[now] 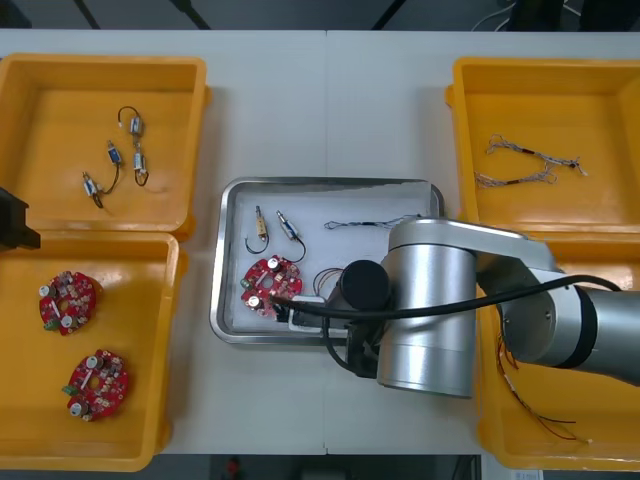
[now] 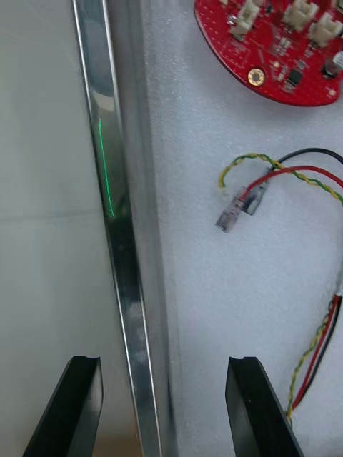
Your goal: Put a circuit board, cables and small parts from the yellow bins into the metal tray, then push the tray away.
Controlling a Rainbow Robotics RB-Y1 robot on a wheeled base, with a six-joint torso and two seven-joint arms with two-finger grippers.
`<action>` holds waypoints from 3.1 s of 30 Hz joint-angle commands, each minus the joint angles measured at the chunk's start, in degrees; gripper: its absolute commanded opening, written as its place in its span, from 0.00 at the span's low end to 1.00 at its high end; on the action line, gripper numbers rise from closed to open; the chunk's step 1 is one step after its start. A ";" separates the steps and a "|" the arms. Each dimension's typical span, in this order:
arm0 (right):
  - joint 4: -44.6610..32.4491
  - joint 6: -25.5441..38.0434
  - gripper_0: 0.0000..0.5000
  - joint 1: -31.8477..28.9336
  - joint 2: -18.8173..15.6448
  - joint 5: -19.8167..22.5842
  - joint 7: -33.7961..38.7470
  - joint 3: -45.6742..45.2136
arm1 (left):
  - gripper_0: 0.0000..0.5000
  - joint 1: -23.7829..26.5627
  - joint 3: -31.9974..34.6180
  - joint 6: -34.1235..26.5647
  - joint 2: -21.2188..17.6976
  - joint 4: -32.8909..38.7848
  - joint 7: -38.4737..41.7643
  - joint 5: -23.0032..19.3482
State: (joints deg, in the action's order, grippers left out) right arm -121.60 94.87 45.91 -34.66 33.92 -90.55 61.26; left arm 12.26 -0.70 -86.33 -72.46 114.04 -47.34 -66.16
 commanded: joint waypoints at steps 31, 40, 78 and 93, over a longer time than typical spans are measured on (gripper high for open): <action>8.05 -3.11 1.00 -0.99 10.14 -9.49 3.18 5.36 | 1.00 -3.47 0.00 4.94 -3.04 1.54 -13.48 0.86; 8.05 -3.11 1.00 -2.66 10.05 -10.45 2.92 5.45 | 1.00 -3.47 0.00 4.94 -3.04 1.54 -13.48 0.86; 8.14 -6.98 0.00 0.94 5.92 -14.85 1.78 7.56 | 1.00 -3.47 0.00 4.94 -3.04 1.54 -13.48 0.86; 14.91 -15.68 0.00 9.99 4.34 -14.93 -1.04 10.19 | 1.00 -3.47 0.00 4.94 -3.04 1.54 -13.48 0.86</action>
State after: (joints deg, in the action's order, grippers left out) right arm -108.00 80.84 52.49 -29.76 19.36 -89.46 70.72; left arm 9.78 -0.71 -81.76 -72.49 114.40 -58.82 -65.91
